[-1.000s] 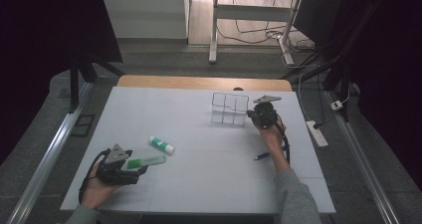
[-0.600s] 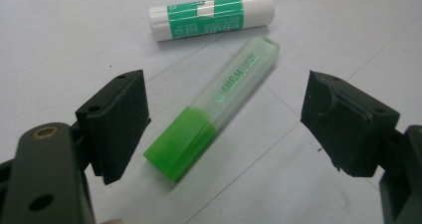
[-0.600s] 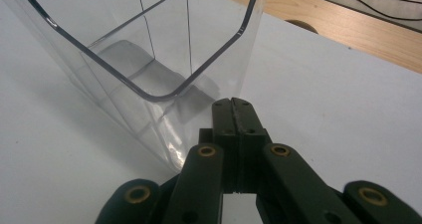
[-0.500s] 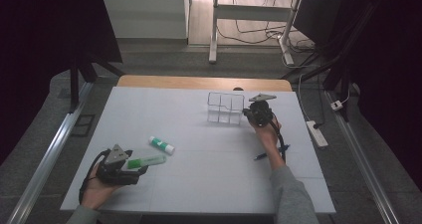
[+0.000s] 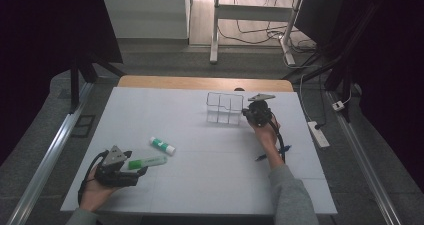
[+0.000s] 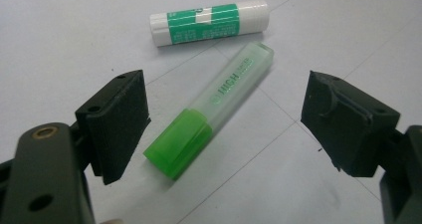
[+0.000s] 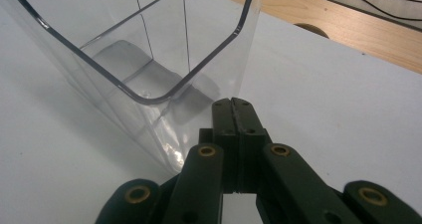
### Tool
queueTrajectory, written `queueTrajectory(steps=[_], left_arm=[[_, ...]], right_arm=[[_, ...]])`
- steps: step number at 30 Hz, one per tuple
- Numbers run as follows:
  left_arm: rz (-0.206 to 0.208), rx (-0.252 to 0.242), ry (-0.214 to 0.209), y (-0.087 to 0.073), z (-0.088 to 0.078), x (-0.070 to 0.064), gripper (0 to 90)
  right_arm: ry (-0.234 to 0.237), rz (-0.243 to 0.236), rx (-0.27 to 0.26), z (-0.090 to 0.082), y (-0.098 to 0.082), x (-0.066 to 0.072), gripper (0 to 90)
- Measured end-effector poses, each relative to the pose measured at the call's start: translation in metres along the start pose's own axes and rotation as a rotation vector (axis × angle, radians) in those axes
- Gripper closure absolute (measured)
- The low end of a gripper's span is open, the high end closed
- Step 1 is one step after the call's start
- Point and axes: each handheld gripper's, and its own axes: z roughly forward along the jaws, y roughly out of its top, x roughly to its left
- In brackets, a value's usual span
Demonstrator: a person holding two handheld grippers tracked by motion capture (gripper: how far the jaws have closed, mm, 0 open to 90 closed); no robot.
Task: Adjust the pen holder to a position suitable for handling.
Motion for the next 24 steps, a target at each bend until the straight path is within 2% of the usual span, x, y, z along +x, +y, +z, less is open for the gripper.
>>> queueTrajectory(steps=[17,24], left_arm=[[0.006,-0.002,-0.018,-0.001,0.002,0.003,18.1],[0.002,-0.005,-0.016,-0.001,0.001,0.004,18.2]], right_arm=[[0.025,-0.025,0.034,0.024,0.024,0.027,89.3],[0.023,-0.052,0.046,0.032,0.032,0.038,89.3]])
